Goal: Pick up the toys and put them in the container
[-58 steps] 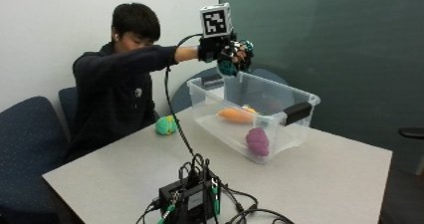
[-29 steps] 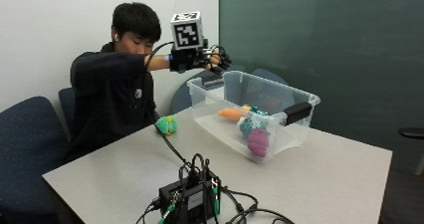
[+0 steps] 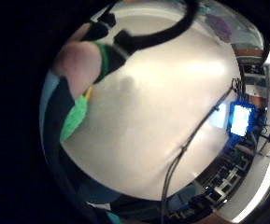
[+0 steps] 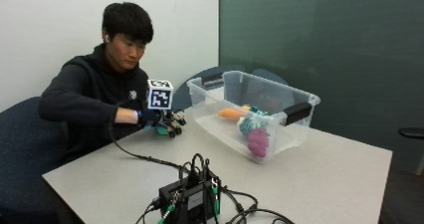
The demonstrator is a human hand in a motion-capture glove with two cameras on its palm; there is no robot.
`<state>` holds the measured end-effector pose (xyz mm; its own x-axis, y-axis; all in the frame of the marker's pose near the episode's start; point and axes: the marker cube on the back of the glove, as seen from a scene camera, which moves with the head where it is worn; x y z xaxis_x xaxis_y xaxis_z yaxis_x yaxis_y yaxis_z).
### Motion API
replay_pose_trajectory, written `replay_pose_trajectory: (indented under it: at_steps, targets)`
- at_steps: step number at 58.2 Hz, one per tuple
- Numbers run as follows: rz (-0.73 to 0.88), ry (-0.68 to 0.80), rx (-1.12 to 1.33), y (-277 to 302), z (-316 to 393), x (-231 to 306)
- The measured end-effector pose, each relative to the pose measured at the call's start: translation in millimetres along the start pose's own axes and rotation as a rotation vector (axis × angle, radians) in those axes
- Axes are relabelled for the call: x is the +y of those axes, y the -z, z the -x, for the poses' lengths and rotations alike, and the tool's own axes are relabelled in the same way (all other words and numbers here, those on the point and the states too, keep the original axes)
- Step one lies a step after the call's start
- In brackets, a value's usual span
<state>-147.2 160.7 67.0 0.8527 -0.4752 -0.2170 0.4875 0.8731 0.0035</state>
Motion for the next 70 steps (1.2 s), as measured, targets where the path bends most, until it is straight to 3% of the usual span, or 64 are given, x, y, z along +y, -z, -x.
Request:
replay_pose_trajectory:
  at_steps: [11, 19, 33, 38, 49, 58, 63, 67, 70]
  targets:
    - [-0.273, -0.016, -0.096, -14, 4, -19]
    - [-0.319, -0.103, -0.120, 6, 4, -26]
    - [-0.547, -0.180, 0.045, 167, -40, -38]
    - [-0.608, -0.223, -0.147, 222, -33, -59]
    - [-0.541, -0.308, -0.119, 252, -21, -122]
    - [-0.333, -0.361, -0.135, 236, -21, -149]
    - [-0.218, -0.319, -0.133, 223, -25, -146]
    - [-0.233, -0.326, 0.021, 216, -40, -137]
    - [-0.285, -0.331, -0.022, 218, -39, -132]
